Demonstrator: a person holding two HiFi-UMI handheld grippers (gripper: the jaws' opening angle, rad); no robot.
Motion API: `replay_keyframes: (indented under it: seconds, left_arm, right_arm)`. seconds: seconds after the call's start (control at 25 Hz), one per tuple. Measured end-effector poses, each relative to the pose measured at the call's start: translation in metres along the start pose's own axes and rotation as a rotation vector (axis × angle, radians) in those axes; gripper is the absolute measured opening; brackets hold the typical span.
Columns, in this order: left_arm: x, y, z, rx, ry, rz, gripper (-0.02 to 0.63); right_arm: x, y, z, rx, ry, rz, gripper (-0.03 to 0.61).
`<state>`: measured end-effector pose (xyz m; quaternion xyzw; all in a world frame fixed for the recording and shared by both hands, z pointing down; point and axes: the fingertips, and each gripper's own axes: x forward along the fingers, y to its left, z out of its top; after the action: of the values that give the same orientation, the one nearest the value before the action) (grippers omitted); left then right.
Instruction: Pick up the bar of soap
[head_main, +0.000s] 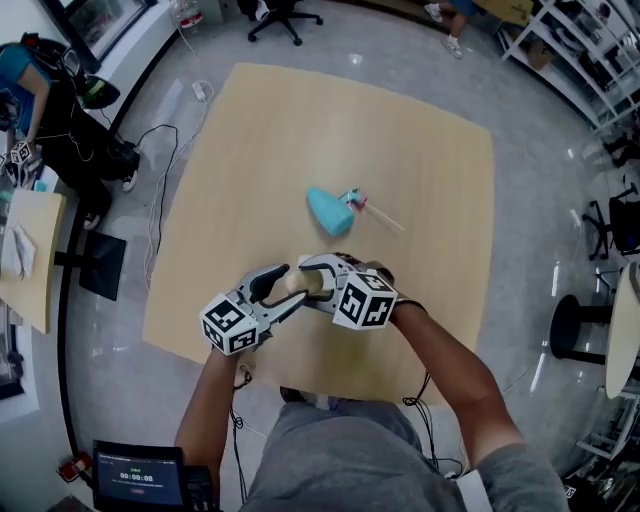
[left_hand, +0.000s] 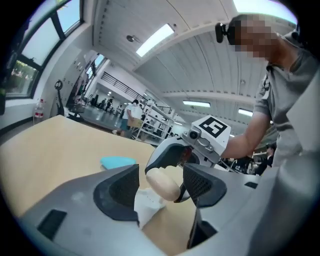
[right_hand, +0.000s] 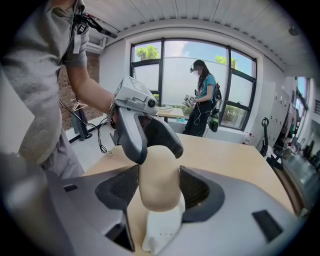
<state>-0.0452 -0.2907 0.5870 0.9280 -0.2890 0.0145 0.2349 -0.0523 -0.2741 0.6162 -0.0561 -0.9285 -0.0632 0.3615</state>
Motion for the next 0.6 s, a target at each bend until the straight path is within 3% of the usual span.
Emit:
replay_keyframes:
  seconds: [0.6]
  left_arm:
    - [-0.08,0.022,0.005,-0.494,-0.415,0.146,0.253]
  right_arm:
    - [0.035,0.025,0.052,-0.083,0.008,-0.005,0.261]
